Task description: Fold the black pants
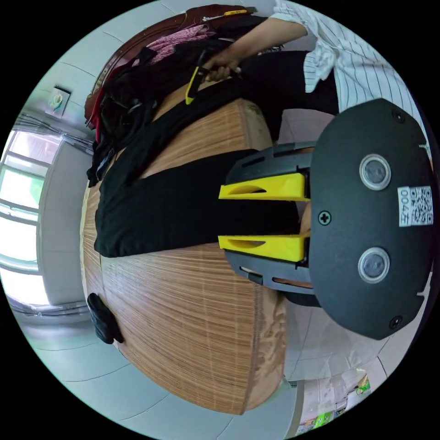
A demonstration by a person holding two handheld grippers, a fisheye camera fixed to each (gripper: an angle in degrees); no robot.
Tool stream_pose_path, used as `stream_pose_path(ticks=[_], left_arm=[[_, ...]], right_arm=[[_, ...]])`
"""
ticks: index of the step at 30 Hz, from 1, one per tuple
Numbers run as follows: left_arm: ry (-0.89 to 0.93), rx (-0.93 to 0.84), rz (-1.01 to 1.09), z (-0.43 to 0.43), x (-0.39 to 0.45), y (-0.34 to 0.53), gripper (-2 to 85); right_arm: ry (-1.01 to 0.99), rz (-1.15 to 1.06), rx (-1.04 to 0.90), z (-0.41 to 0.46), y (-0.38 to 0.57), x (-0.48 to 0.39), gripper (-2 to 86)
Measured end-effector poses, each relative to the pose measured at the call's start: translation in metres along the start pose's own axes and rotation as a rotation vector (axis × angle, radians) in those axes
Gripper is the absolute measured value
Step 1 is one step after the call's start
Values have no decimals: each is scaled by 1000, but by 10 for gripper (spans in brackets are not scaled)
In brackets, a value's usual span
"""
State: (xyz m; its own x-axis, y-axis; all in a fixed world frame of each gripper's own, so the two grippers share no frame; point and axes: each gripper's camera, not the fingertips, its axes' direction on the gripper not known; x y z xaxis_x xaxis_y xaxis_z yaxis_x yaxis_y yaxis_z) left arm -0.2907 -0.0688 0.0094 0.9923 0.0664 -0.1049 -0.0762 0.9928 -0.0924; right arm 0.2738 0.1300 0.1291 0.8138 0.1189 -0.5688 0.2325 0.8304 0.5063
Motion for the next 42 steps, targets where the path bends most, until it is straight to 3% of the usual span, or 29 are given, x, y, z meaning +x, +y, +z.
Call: stream_pose_path(ticks=[12,19,25,29,35,37,40,42], left_arm=[[-59,-24,110,43,34,58,133],[-45,-58,21,57,32,68,58],[-156,-137,89,49,18,81,42],[-55,-185,57,48,-7,90,63],[75,42,106,-4,8,95,84],[81,-13,146,16,18,91,89],[83,-236,177,78,23,95,97],[49,-177,201,80,26,103,102]], right_arm=[[74,108,-50,-35,100,13,71],[97,183,-73,-25,102,30,85],[52,318,-91,-14,110,32,71],[5,285,-115,-16,124,24,82],[-121,314,-100,-38,139,64,95],[-146,317,-139,-31,141,76,100],[-202,333,-173,-24,138,90,118],[-156,319,-194,-21,134,94,130]])
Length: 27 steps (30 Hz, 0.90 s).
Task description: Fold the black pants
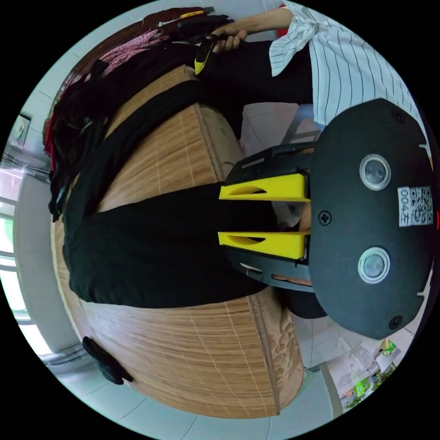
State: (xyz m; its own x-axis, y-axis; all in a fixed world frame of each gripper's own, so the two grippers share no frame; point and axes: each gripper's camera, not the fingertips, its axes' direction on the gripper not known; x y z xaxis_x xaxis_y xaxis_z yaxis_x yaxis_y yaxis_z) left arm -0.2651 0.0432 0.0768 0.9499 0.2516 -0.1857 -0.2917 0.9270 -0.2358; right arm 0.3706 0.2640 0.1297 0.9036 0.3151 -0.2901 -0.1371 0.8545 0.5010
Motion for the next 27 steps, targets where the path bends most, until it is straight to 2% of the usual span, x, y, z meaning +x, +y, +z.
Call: stream_pose_path(ticks=[4,11,14,17,27], left_arm=[[15,0,21,-11,11,4,123],[224,52,87,-23,51,11,132],[293,48,147,-20,74,14,135],[329,11,224,-13,98,18,141],[314,66,500,-35,185,40,216]], right_arm=[[-12,-28,-101,22,-20,8,139],[56,-92,-227,67,-61,2,131],[101,-144,-265,82,-70,-5,84],[51,-165,-285,86,-78,-6,36],[-247,-185,-212,49,-100,-41,14]])
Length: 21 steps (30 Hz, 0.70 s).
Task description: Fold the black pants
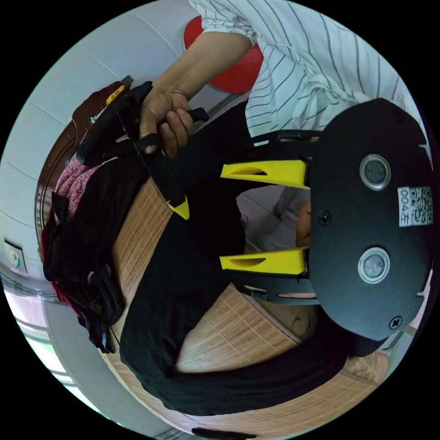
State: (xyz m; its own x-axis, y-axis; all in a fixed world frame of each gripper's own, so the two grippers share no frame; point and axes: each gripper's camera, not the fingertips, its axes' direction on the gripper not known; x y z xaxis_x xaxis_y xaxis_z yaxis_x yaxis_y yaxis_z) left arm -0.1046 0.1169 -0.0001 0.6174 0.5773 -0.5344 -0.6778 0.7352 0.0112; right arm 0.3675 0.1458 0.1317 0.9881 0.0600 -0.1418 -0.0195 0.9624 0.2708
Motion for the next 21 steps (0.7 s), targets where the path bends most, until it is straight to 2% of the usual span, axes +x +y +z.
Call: stream_pose_path(ticks=[4,7,8,12,15,21], left_arm=[[-45,6,-54,-1,0,-4,221],[-108,24,-153,-8,-17,3,140],[-92,27,-192,-11,-27,8,90],[34,68,-321,-32,-58,27,63],[63,97,-356,-54,-71,39,58],[130,123,-379,-83,-83,45,59]], right_arm=[[-65,-37,-14,15,-20,-18,14],[-129,-35,-5,27,-34,-20,21],[-159,-32,8,29,-39,-17,26],[-277,20,137,17,-56,4,60],[-255,108,275,4,-81,31,117],[-192,223,288,26,-189,69,140]])
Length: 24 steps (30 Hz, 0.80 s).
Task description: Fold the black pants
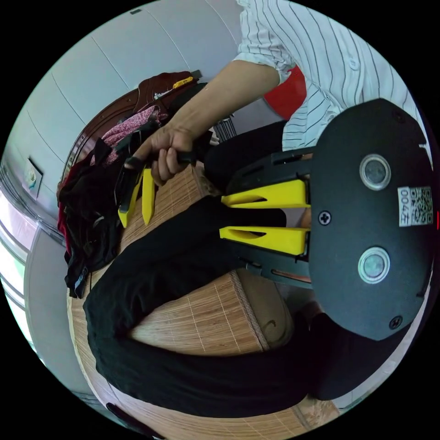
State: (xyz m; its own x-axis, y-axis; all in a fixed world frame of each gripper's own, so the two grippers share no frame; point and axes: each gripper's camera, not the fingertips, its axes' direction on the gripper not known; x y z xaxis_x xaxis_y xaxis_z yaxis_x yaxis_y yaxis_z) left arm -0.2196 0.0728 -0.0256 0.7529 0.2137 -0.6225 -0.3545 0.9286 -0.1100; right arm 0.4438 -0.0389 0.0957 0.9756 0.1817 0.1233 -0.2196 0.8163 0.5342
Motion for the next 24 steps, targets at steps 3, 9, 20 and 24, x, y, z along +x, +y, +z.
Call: stream_pose_path(ticks=[3,9,20,24], left_arm=[[19,-1,1,-12,-2,-2,60],[66,53,-25,-59,-17,-3,64],[-77,423,-269,-234,-80,51,64],[-146,474,-438,-272,-115,77,68]], right_arm=[[69,50,23,33,-60,-2,138],[217,99,-120,105,-126,-14,47],[147,-432,-108,241,-147,-280,39],[187,-498,-203,336,-138,-323,43]])
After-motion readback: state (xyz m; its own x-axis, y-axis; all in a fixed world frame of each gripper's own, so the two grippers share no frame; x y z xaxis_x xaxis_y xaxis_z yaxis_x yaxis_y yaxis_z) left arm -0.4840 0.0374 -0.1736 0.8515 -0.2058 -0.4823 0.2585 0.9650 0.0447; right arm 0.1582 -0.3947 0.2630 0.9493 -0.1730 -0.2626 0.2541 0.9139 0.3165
